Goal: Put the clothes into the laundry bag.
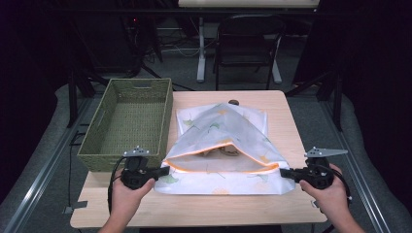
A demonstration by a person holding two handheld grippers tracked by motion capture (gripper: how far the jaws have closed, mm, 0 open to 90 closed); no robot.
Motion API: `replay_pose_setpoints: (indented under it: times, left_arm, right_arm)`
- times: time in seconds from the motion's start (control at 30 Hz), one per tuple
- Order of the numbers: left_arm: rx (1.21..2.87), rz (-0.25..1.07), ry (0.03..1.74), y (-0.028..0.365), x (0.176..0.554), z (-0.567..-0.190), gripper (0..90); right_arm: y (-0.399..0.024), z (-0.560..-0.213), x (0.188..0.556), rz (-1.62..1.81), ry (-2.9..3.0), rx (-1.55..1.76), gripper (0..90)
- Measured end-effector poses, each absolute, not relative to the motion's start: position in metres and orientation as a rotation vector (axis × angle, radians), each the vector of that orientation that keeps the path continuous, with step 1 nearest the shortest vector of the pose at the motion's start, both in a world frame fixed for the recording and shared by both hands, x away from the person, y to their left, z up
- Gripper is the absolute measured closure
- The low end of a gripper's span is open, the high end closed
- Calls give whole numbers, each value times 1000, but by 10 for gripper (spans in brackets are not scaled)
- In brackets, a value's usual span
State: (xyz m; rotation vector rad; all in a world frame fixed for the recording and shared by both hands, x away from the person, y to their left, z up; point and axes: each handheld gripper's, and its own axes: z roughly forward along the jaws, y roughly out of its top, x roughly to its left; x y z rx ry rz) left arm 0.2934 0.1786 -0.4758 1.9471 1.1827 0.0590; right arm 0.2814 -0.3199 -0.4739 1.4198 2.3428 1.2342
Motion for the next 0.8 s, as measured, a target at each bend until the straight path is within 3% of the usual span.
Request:
replay_pose_setpoints:
  times: [0.4, 0.8]
  left_arm:
    - [2007, 100, 1194, 174, 282, -497, 884]
    - [2013, 35, 1235, 176, 275, -530, 879]
  right_arm:
    - [-314, -492, 270, 1182, 2364, 1418, 881]
    - [-309, -516, 263, 1129, 2369, 1446, 876]
